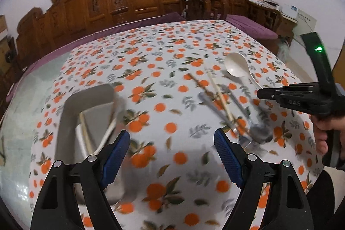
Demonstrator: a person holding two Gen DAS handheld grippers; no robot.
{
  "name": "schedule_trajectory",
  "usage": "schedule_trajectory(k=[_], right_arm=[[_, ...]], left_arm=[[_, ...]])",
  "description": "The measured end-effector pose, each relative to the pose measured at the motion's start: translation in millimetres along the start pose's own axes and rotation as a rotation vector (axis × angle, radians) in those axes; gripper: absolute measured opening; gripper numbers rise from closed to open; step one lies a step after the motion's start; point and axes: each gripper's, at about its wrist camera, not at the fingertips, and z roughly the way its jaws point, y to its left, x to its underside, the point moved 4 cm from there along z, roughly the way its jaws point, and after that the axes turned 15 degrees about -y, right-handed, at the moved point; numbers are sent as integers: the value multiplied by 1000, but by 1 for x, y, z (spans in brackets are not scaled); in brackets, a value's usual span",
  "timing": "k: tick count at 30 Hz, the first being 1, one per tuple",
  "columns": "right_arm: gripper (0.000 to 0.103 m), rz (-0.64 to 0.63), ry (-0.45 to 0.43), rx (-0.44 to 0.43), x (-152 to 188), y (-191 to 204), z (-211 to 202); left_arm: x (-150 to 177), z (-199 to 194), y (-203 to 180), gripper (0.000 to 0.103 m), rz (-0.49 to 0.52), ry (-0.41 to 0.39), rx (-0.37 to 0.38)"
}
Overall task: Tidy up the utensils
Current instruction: 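Move both tools back from the tray to the utensil pile, then grasp a long white plastic spoon by its handle with the right tool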
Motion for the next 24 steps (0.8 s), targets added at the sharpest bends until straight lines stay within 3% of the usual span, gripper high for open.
schedule_trajectory(k=[7, 19, 21, 24], right_arm=[[5, 28, -38, -36, -1, -20, -36], [5, 79, -50, -23, 15, -62, -57], [5, 79, -56, -23, 15, -65, -58], [5, 72, -66, -25, 15, -66, -58]], left_arm=[[-13, 50, -37, 72, 2, 56, 67], [-15, 119, -81, 43, -6, 156, 112], [-13, 126, -86, 32, 5, 170, 112], [-13, 132, -94, 28, 25, 165, 118]])
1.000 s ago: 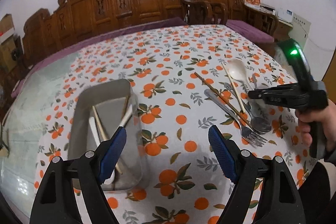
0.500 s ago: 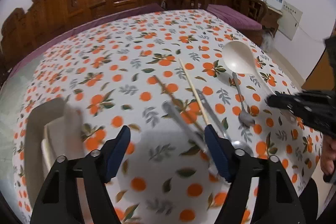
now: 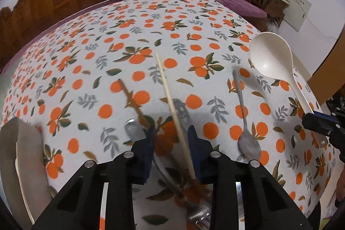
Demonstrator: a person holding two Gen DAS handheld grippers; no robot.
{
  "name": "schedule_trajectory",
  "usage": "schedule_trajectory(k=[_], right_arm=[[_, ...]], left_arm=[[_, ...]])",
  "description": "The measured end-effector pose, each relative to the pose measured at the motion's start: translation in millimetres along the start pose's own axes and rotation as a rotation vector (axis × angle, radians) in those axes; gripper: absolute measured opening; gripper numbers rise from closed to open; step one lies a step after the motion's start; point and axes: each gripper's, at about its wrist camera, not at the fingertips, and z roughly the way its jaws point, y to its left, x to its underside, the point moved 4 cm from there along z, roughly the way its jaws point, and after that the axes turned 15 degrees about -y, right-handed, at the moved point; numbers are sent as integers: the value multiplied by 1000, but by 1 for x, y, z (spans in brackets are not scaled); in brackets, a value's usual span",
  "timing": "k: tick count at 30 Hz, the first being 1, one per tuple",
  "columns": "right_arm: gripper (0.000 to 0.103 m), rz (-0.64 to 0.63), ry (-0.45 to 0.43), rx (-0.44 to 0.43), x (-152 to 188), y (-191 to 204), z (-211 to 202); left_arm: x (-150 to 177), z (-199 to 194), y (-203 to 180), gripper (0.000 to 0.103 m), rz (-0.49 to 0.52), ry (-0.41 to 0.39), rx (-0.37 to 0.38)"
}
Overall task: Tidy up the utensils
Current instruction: 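Grasp a long white plastic spoon by its handle with the right tool, then grasp a wooden chopstick with the left tool while the right tool holds the spoon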
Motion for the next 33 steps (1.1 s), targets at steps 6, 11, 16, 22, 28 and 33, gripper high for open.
schedule_trajectory(k=[6, 11, 16, 22, 28, 33], right_arm=[[5, -5, -6, -2, 4, 0, 0], [5, -13, -4, -4, 6, 4, -1], [5, -23, -13, -2, 4, 10, -5], [5, -24, -12, 2, 4, 12, -7], [5, -43, -9, 9, 3, 22, -12], [5, -65, -21, 17, -6, 37, -20]], left_arm=[[2, 14, -4, 20, 28, 21, -14], [-1, 18, -5, 14, 50, 28, -32], [2, 19, -4, 9, 25, 72, -11], [0, 21, -4, 8, 20, 82, -8], [-3, 12, 2, 4, -8, 71, -6], [-11, -14, 8, 4, -36, 35, 21]])
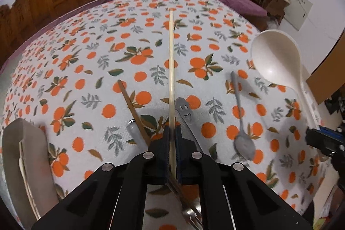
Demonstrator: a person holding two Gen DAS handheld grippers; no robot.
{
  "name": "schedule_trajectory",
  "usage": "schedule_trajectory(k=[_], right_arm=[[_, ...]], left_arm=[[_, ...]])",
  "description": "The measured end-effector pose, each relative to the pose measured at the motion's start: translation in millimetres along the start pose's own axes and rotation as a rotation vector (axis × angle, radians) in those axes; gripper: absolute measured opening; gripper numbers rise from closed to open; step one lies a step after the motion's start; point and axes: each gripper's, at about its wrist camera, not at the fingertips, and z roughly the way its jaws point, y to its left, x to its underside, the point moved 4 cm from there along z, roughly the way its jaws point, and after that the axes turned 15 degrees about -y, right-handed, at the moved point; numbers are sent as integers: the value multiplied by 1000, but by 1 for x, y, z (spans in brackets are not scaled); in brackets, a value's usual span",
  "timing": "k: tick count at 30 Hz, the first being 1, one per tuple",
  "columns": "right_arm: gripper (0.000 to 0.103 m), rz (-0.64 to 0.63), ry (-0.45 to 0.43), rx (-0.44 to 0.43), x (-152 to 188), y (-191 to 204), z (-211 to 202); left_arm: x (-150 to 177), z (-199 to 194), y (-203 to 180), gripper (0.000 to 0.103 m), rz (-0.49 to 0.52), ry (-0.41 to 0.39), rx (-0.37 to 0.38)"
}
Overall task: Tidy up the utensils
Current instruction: 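Grasp a wooden chopstick with the left tool while the right tool holds the spoon, then carry the chopstick and white spoon over the metal tray with both tools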
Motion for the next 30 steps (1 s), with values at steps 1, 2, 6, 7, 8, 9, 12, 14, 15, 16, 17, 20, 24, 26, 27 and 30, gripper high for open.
schedule_trajectory(k=[1, 2, 6, 7, 8, 9, 12, 14, 15, 16, 17, 20, 24, 26, 27, 30], right_arm=[[5, -2, -3, 0, -2, 4, -2], [5, -6, -5, 1, -4, 7, -4], [5, -17, -12, 5, -11, 20, -7], [5, -18, -14, 6, -12, 23, -9], [5, -19, -16, 7, -14, 27, -10], [5, -20, -17, 7, -15, 30, -10], [5, -22, -22, 10, -17, 39, -13], [5, -22, -24, 10, -17, 45, -15], [5, -22, -23, 10, -17, 47, -16], [5, -22, -23, 10, -16, 50, -17], [5, -20, -23, 9, -16, 52, -17], [5, -16, -23, -2, -16, 62, -19], [5, -22, -31, -26, -17, 79, -20], [5, -24, -35, -42, -19, 90, -19], [5, -27, -38, -57, -20, 98, -17], [5, -31, -36, -86, -22, 117, -11]], left_arm=[[-1, -6, 1, 4, -9, -5, 9], [-4, -13, 2, 4, -17, -14, 18], [-13, -41, 10, 4, -21, -54, 31], [-15, -48, 12, 4, -20, -65, 34], [-16, -53, 13, 4, -20, -71, 35], [-18, -58, 16, 4, -23, -79, 38], [-23, -67, 26, 4, -46, -99, 58], [-26, -72, 33, 4, -51, -106, 59], [-26, -76, 35, 4, -56, -110, 60], [-27, -79, 37, 4, -61, -112, 64], [-27, -83, 39, 4, -70, -116, 70], [-24, -97, 45, 4, -71, -124, 68], [-16, -116, 58, 4, -79, -125, 52], [-10, -127, 70, 4, -90, -124, 46], [-7, -132, 77, 4, -97, -123, 43], [3, -147, 98, 4, -110, -121, 29]])
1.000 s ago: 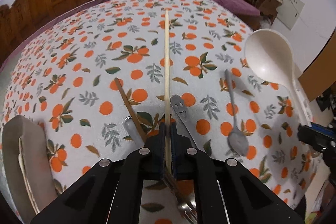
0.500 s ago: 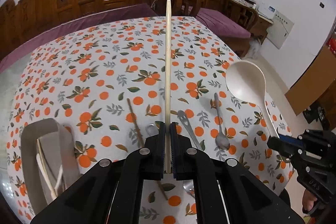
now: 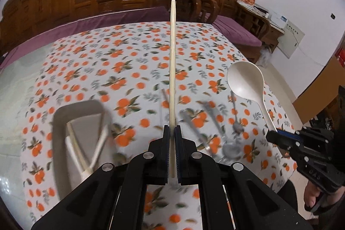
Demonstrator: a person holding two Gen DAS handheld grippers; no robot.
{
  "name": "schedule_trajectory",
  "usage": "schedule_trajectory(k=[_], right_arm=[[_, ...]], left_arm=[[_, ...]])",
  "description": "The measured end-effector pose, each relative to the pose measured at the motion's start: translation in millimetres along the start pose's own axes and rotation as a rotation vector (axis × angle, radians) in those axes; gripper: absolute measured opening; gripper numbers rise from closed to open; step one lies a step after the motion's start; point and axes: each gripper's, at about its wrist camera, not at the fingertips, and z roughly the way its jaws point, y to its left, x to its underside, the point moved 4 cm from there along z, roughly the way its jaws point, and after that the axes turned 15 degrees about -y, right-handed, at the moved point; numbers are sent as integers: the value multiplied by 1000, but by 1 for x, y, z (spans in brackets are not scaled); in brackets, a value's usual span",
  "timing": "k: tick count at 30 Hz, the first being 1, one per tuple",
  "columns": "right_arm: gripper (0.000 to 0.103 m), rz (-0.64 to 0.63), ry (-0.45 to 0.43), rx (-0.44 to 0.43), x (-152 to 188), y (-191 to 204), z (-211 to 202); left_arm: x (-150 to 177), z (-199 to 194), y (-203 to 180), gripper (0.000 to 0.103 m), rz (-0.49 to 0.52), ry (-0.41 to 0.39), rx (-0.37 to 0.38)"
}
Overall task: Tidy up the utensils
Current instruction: 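Carry the chopstick and white spoon over the metal tray with both tools, then open the left tool to drop the chopstick while the right tool lowers and releases the spoon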
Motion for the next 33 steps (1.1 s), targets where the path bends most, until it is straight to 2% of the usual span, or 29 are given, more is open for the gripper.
schedule_trajectory(k=[11, 20, 26, 33], right_arm=[[5, -28, 28, -106, -19, 71, 46], [5, -78, 66, -159, -21, 114, 73], [5, -77, 87, -179, -12, 130, 82], [5, -99, 118, -200, -4, 148, 96]], left_arm=[[27, -27, 79, 4, -16, 63, -76], [59, -14, 125, 4, -53, 139, -127], [84, 2, 140, 4, -82, 195, -136], [93, 15, 147, 4, -95, 234, -135]])
